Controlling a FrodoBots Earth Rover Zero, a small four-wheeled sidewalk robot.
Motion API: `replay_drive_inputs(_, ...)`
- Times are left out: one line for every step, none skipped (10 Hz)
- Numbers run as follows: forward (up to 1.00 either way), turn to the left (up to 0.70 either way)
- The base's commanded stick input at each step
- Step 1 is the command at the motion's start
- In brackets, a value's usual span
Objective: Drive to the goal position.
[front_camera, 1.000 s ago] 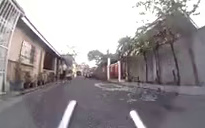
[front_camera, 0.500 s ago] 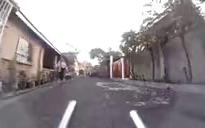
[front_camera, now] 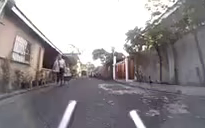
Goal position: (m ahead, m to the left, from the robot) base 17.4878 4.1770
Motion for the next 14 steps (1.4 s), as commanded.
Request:
replay_drive_inputs(0.85, 0.0)
replay_drive_inputs(0.85, 0.0)
replay_drive_inputs(0.85, 0.0)
replay_drive_inputs(0.85, 0.0)
replay_drive_inputs(0.85, 0.0)
replay_drive_inputs(0.85, -0.34)
replay_drive_inputs(0.85, -0.34)
replay_drive_inputs(0.85, -0.34)
replay_drive_inputs(0.85, -0.34)
replay_drive_inputs(0.85, -0.34)
replay_drive_inputs(0.85, -0.34)
replay_drive_inputs(0.85, -0.34)
replay_drive_inputs(0.85, -0.34)
replay_drive_inputs(0.85, -0.34)
